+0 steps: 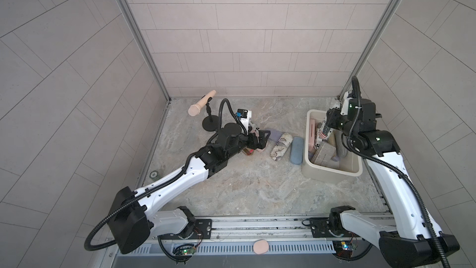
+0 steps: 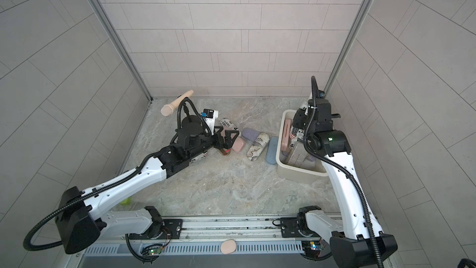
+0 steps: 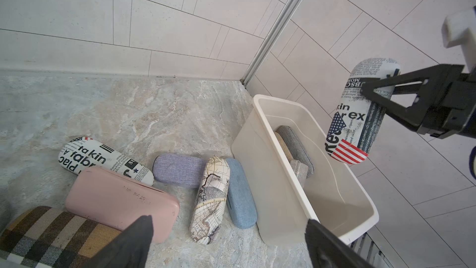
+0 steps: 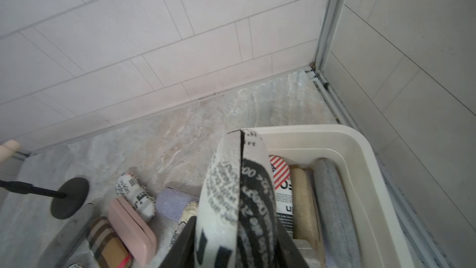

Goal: Put the glasses cases into the storage boxes
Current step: Place the glasses case in the storage box.

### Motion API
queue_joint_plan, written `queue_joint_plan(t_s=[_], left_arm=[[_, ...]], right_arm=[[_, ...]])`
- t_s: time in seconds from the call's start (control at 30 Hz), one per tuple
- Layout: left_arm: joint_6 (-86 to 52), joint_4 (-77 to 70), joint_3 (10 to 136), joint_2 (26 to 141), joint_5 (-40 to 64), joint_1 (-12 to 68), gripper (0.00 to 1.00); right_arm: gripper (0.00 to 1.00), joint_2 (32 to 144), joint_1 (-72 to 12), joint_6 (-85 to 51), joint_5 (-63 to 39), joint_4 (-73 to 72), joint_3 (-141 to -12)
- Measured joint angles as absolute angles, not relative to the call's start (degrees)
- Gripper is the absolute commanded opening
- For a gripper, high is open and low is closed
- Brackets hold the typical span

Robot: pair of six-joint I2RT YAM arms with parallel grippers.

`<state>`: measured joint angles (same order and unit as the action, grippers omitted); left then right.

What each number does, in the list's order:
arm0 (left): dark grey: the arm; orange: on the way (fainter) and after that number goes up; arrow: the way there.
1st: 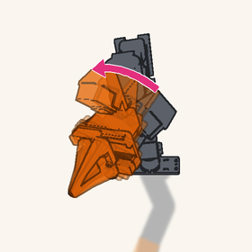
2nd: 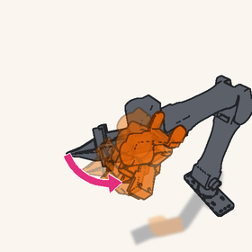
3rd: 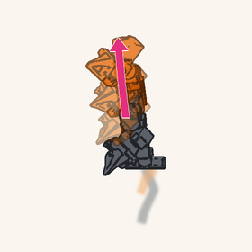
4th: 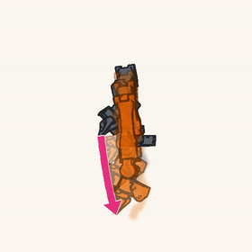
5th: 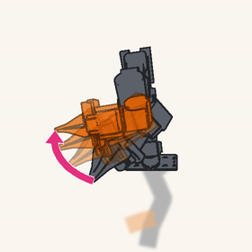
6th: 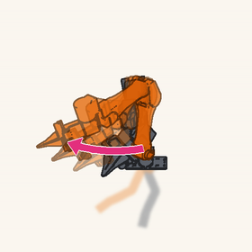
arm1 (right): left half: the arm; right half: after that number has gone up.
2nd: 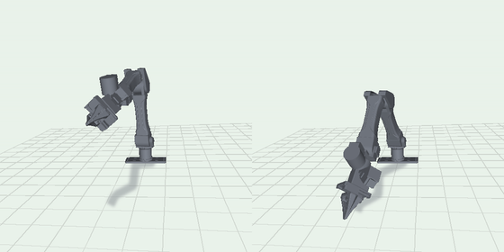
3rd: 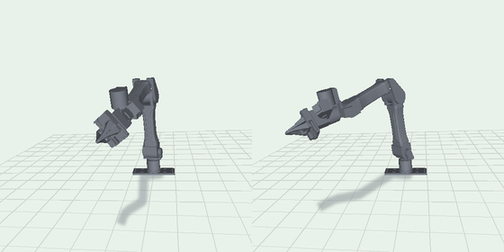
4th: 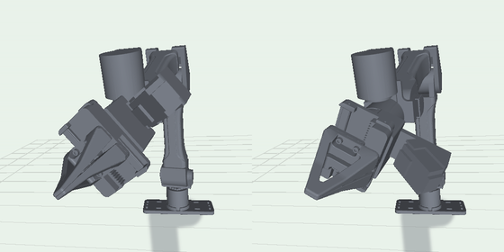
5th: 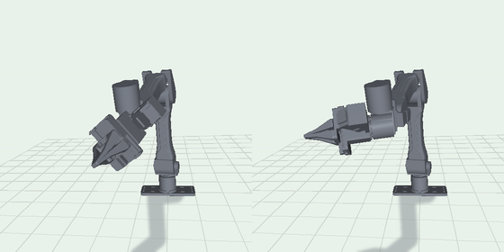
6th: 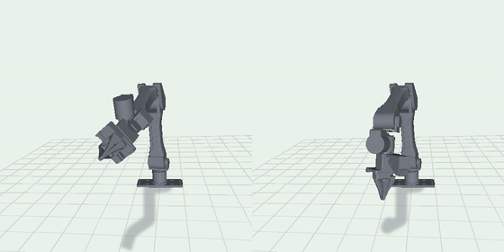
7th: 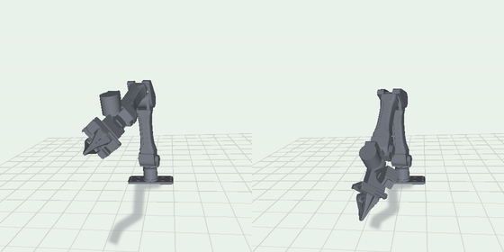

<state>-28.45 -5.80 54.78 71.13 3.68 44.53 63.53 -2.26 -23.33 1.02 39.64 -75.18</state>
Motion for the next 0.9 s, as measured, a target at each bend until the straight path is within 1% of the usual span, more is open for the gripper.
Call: queue_joint_plan(t_s=[0.1,0.3,0.37,0.4,0.53,0.6,0.73,0.9], left_arm=[[-28.4,-5.0,54.9,71.8,2.9,44.5,1.00],[-28.4,-2.2,55.2,73.1,1.5,44.5,1.00],[-28.4,-1.8,55.4,73.1,1.2,44.5,1.00],[-28.4,-1.7,55.4,73.1,1.1,44.5,1.00],[-28.4,-1.4,55.7,73.1,0.4,44.5,1.00],[-28.4,-1.4,55.7,73.1,0.2,44.5,1.00],[-28.4,-1.3,55.7,73.1,-0.1,44.5,1.00],[-28.4,-1.2,55.7,73.1,-0.1,44.5,1.00]], right_arm=[[0.25,67.4,-0.1,-22.4,-0.5,41.2,-74.2],[0.25,76.9,0.1,-21.0,0.1,41.2,-73.5],[0.30,80.3,0.4,-20.8,0.3,41.4,-74.0],[0.37,82.2,0.5,-20.9,0.1,41.7,-74.8],[0.54,89.1,0.8,-20.8,-0.8,44.0,-79.9],[0.61,90.0,0.8,-20.8,-1.4,44.1,-80.7],[0.69,88.1,0.4,-20.9,-1.7,44.4,-81.1],[0.71,81.3,-0.3,-20.8,-2.5,44.2,-80.2]])
